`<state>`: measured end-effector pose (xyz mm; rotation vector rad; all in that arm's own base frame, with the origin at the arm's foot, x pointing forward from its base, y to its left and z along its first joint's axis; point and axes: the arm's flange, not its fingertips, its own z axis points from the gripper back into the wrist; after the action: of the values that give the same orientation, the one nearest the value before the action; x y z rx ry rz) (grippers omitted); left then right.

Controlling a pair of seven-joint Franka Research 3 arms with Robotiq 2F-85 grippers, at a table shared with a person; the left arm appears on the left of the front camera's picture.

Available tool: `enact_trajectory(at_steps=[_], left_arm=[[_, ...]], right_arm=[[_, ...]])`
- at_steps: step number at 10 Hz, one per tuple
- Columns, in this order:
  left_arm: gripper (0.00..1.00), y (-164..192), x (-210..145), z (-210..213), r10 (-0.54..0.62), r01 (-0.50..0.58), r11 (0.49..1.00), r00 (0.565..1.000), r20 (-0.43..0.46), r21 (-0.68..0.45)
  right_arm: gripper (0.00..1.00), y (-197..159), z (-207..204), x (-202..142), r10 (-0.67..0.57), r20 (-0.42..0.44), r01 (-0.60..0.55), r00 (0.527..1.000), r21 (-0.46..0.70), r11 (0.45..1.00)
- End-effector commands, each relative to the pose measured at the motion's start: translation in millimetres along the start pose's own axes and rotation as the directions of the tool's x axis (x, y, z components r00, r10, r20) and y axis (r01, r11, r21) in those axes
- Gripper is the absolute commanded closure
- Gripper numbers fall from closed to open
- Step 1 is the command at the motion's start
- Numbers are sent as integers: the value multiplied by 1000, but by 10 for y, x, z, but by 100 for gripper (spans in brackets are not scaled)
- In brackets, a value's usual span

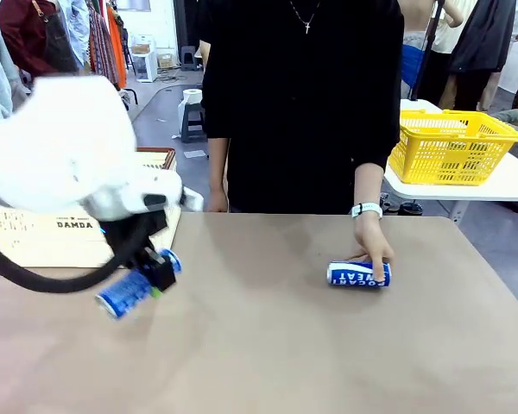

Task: Place the drinks into the Shopping basket.
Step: Pick up one drink and place it into the Shopping basket.

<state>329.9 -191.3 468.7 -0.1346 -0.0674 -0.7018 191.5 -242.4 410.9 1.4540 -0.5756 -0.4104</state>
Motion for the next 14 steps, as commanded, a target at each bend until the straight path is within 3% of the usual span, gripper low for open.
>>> enact_trajectory(at_steps=[1, 3, 4, 5, 7, 8, 9, 10, 12, 13, 14], left_arm=[[100, 202, -231, 627, 130, -132, 991, 989, 70, 21], [100, 385, -458, 842, 205, -204, 979, 970, 130, -26], [100, 417, -557, 717, 341, -328, 938, 931, 129, -116], [100, 348, -473, 914, 164, -165, 986, 980, 111, -3], [100, 348, -473, 914, 164, -165, 986, 980, 111, -3], [100, 412, -534, 875, 221, -219, 975, 969, 110, -32], [100, 648, -346, 1147, 295, -293, 955, 949, 109, -38], [100, 957, -45, 1476, 409, -406, 912, 903, 131, -50], [100, 1725, 704, 1923, 471, -455, 882, 863, 183, -122], [100, 2043, 1008, 1881, 468, -461, 884, 866, 178, -80], [100, 2350, 1253, 1763, 538, -539, 840, 816, 212, -56]], right_arm=[[0, 36, -14, 34, 26, 14, -26, 1000, 23, 999], [0, 36, -14, 34, 26, 14, -26, 1000, 23, 999], [0, 36, -14, 34, 26, 14, -26, 1000, 23, 999], [0, 36, -14, 34, 26, 14, -26, 1000, 23, 999], [0, 36, -14, 34, 26, 14, -26, 1000, 23, 999], [0, 36, -14, 34, 26, 14, -26, 1000, 23, 999], [0, 36, -14, 34, 26, 14, -26, 1000, 23, 999], [0, 36, -14, 34, 26, 14, -26, 1000, 23, 999], [0, 36, -14, 34, 26, 14, -26, 1000, 23, 999], [0, 36, -14, 34, 26, 14, -26, 1000, 23, 999], [0, 36, -14, 34, 26, 14, -26, 1000, 23, 999]])
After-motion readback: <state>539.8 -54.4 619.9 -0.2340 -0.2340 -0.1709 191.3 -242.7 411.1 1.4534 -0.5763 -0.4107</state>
